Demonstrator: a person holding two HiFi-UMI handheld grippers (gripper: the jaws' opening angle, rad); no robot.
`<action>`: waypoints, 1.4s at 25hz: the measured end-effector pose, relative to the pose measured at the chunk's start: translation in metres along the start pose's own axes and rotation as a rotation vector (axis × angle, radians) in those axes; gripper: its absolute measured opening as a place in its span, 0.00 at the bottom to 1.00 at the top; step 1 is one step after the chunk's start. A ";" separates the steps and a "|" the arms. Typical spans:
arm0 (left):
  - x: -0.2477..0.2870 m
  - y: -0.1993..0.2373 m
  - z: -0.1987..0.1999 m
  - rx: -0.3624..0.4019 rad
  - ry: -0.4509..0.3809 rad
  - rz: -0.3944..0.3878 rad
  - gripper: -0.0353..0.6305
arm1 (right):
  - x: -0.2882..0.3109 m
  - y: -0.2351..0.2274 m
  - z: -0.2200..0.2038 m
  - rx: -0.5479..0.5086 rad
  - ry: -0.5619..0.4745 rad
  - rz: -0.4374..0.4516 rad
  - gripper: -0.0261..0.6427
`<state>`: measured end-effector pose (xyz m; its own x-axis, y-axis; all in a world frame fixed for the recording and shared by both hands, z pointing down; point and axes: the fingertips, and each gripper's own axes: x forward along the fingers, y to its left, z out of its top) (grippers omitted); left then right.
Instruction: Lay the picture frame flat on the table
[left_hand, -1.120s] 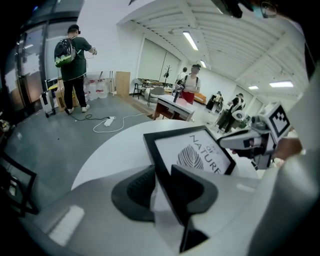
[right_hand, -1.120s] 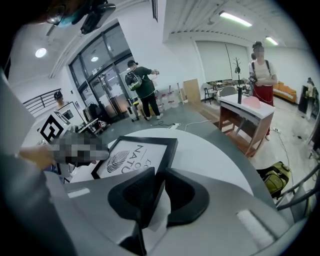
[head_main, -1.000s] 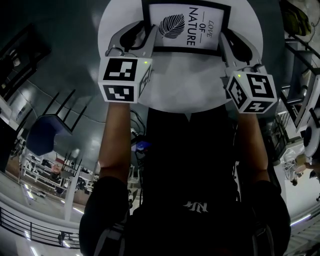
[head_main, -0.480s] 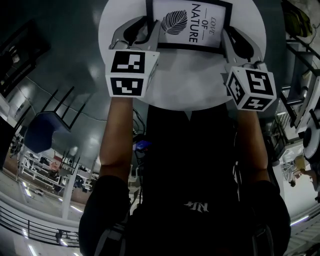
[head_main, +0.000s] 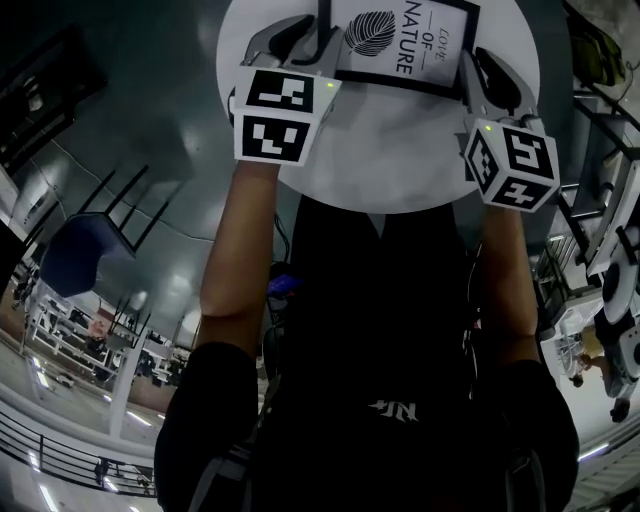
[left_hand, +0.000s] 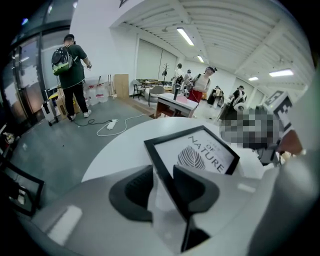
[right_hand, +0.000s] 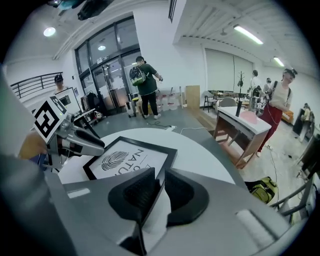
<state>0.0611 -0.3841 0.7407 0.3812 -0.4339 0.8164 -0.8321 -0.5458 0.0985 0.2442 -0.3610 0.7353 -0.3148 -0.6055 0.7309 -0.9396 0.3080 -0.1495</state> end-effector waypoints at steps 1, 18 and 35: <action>-0.005 0.002 0.001 0.003 -0.012 0.006 0.24 | -0.005 0.001 0.005 -0.003 -0.015 -0.008 0.13; -0.259 0.007 0.116 0.139 -0.415 -0.049 0.06 | -0.204 0.135 0.189 -0.030 -0.427 0.115 0.04; -0.463 -0.024 0.129 0.240 -0.720 -0.263 0.06 | -0.401 0.225 0.215 -0.212 -0.645 0.194 0.04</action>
<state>-0.0434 -0.2625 0.2868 0.7871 -0.5807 0.2078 -0.6007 -0.7982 0.0450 0.1298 -0.2072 0.2653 -0.5524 -0.8193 0.1538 -0.8327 0.5508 -0.0567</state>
